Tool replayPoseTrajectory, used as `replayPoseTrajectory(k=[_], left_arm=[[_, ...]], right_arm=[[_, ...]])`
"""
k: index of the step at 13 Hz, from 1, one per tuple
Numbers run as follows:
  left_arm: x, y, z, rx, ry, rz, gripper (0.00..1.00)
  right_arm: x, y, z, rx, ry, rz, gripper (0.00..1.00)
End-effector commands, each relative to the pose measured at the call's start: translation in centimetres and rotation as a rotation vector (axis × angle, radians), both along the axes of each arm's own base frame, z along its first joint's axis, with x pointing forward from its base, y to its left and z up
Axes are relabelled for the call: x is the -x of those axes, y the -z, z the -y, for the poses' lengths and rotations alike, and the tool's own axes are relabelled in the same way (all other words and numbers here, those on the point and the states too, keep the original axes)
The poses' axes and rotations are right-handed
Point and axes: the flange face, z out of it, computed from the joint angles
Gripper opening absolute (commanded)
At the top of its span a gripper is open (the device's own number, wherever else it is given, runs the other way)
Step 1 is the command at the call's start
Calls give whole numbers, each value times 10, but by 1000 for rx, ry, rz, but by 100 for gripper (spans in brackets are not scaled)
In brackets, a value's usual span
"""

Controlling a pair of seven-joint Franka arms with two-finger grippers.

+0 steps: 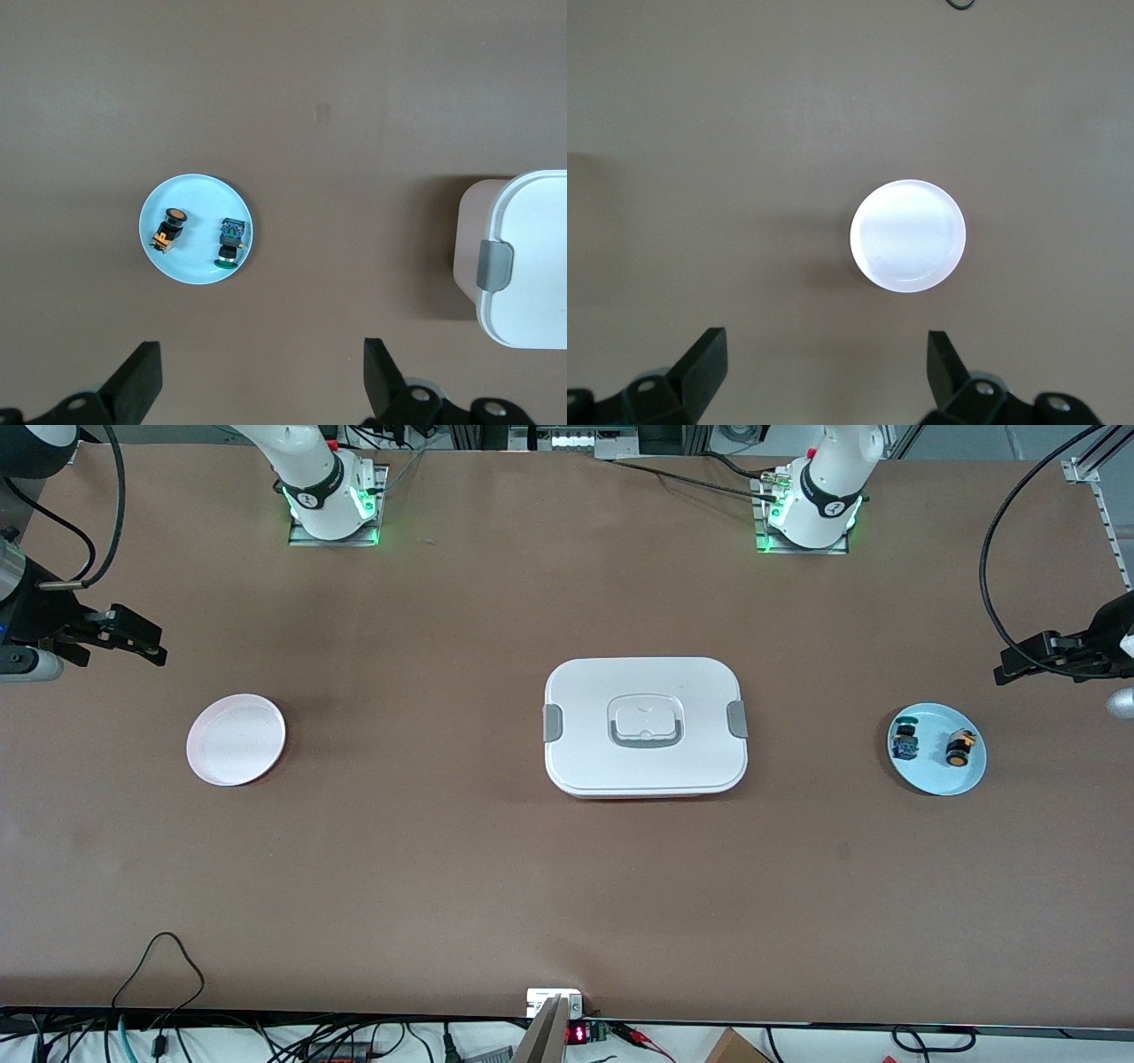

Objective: Transfer orange switch to right arm and place

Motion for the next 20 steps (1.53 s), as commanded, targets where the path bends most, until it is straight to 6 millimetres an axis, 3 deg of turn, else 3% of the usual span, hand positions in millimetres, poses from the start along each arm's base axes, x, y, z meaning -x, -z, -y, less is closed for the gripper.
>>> replayPoseTrajectory(k=[1,6,8,12,14,17,20], left_arm=[[2,-9,1,-11,4,0,100],[2,-10,0,-12,-1,3,100],[-1,-19,-4,-21,1,25,100],[3,-4,-12,-9,37,-43,100],[5,19,-27,25,191,-112,100],[-3,54,-66,100,477,-153,100],[-15,104,-86,138,837,-217,100]], right_arm=[[-2,-5,1,2,11,3,100],[-3,-4,1,2,11,2,100],[-2,-4,1,2,11,-3,100],[-3,-3,4,2,17,0,100],[-3,-3,4,2,17,0,100],[-3,-3,4,2,17,2,100],[-3,-3,4,2,17,2,100]])
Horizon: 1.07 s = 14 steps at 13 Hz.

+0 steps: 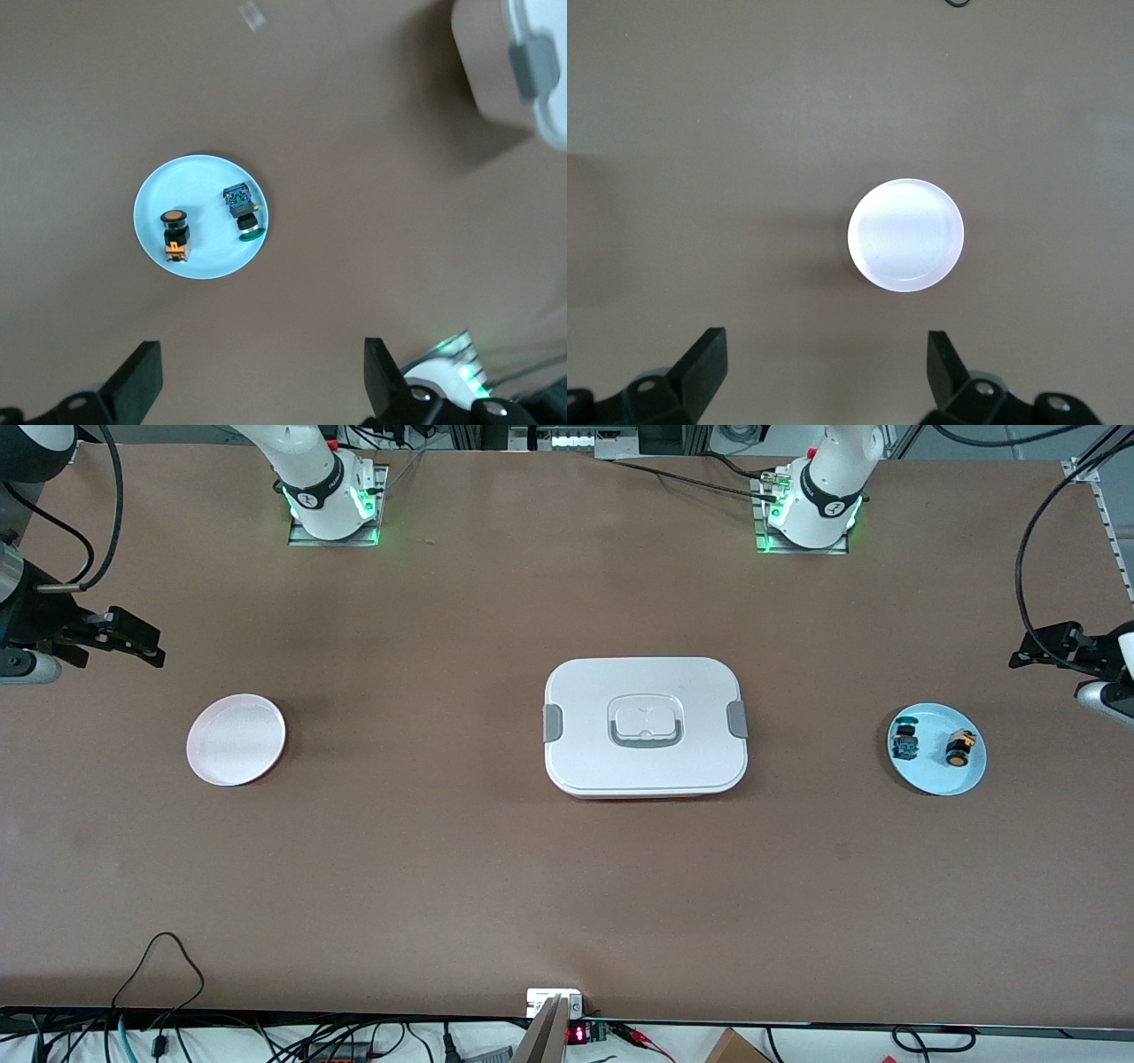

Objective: Transfer orange switch to right arm and place

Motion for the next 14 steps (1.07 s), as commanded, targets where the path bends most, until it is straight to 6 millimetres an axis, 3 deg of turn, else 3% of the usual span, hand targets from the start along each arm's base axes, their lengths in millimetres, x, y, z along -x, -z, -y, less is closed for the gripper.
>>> replayPoseTrajectory(k=[1,4,7,9,12,14], left_arm=[[-13,44,-14,45,333,-33,100],[-27,104,-55,165,615,-9,100],[-26,141,-72,207,893,66,100],[-19,163,-90,226,1016,117,100],[-9,188,-97,257,1159,169,100],[13,208,-113,260,1211,204,100]], right_arm=[[-2,-5,0,2,11,5,100],[-2,-5,0,2,11,5,100],[-2,-5,-1,2,8,5,100],[-3,-4,-1,55,0,9,100],[-1,-5,-1,52,15,-1,100],[3,-3,-1,52,4,-34,100]])
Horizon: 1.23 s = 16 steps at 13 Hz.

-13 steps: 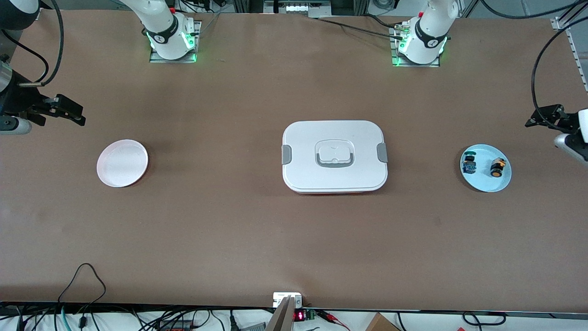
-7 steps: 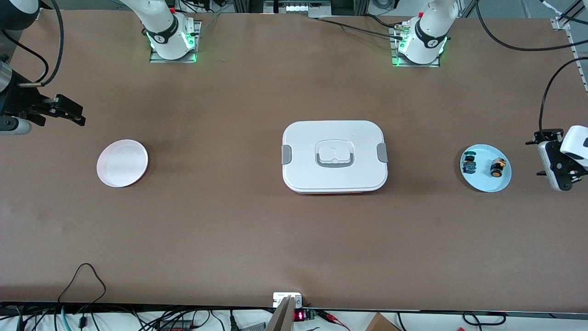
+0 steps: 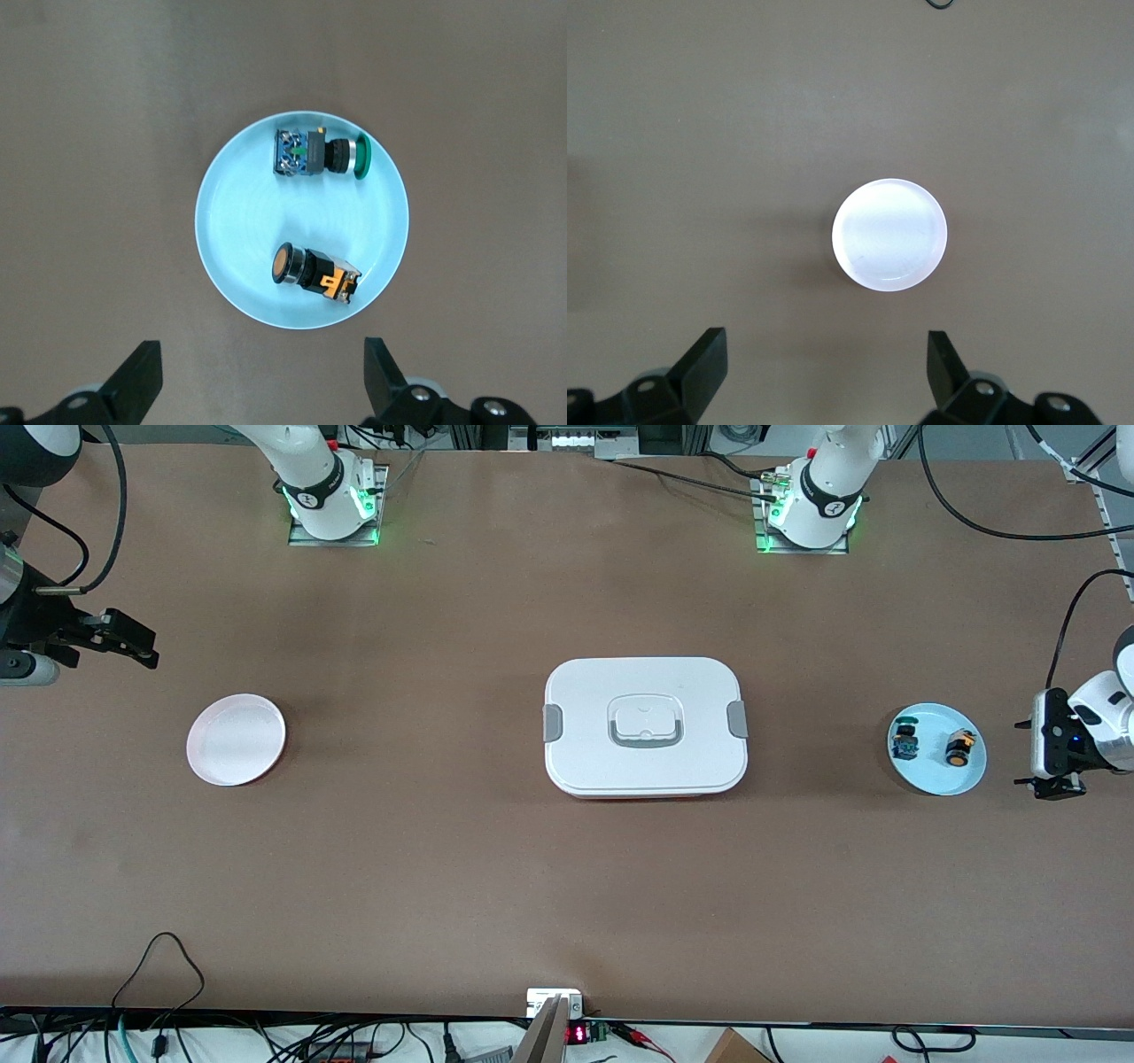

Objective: Transfer orange switch to right arm and place
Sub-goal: 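Lower the left gripper over the orange switch on the blue dish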

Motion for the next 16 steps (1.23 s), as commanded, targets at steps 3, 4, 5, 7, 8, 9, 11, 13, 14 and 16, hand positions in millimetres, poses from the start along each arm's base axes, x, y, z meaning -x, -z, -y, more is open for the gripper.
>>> replayPoseTrajectory(k=[3,4,5,7,8,9,11,13,14,16], left_arm=[[55,38,-35,131,119,140,100],[53,41,-30,135,130,156,100],[53,47,-27,132,129,166,100],[55,58,-26,129,120,183,100],[55,62,-25,132,123,182,100],[54,65,-24,135,136,183,100],[55,72,-24,146,173,179,100],[67,82,-35,144,175,189,100],[70,88,-28,132,203,226,100],[81,101,-28,125,197,280,100]], right_arm=[[5,1,2,14,33,-62,100],[2,7,4,9,37,-75,100],[0,16,2,13,19,-98,100],[4,4,-4,30,9,-96,100],[16,-41,-2,28,16,-52,100],[21,-80,7,11,30,3,100],[21,-76,1,-35,18,-34,100],[14,-67,-2,-38,16,-42,100],[12,-65,-5,-38,13,-44,100],[10,-59,-7,-22,16,-58,100]])
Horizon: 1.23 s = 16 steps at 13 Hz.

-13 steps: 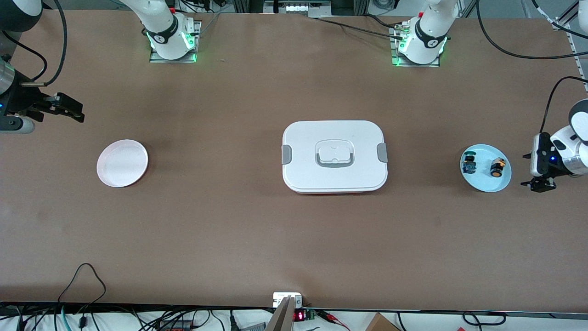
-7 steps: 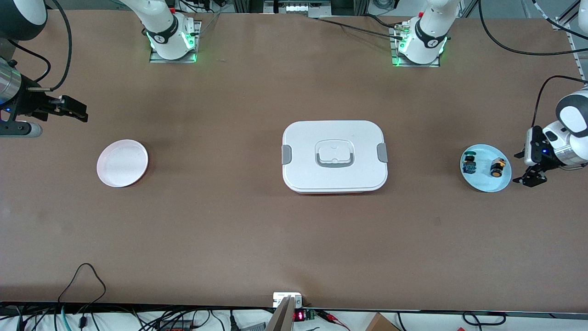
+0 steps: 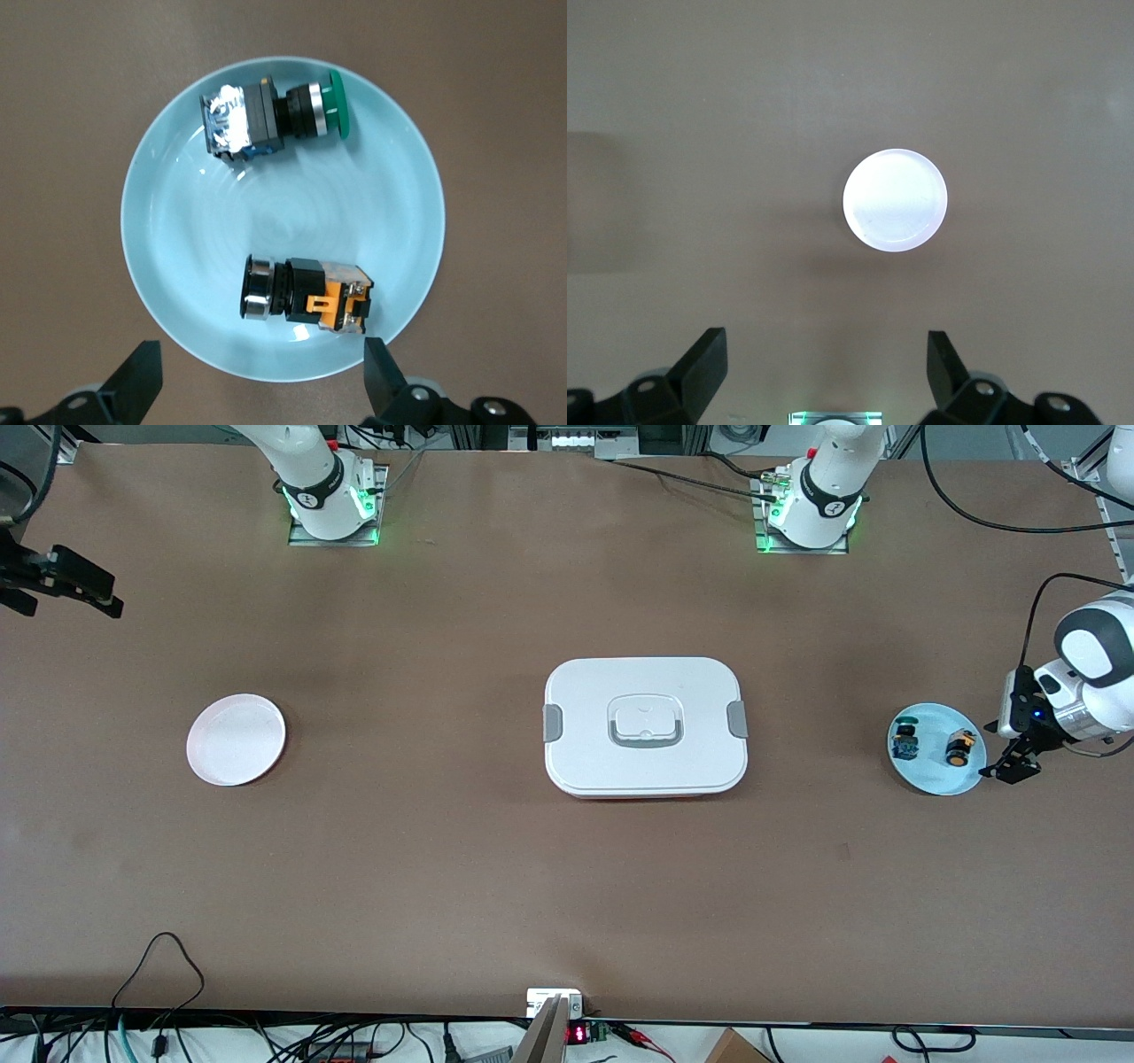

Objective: Transfer orange switch to right arm and place
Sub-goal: 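Lower the left gripper over the orange switch on the blue dish, then close the left gripper on the orange switch and lift it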

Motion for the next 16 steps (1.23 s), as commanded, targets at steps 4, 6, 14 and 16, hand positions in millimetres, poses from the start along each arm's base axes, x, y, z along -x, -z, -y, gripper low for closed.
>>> replayPoseTrajectory(k=[4,6,14,16], left_arm=[[13,19,7,38,14,64,100],[14,21,6,41,13,61,100],[16,10,-1,54,48,33,100],[23,13,-9,60,39,25,100]], right_arm=[[-10,13,27,6,50,-31,100],[-3,-1,43,-1,66,-8,100],[-38,53,-27,40,-52,-48,100],[-45,63,-31,38,-44,-50,100]])
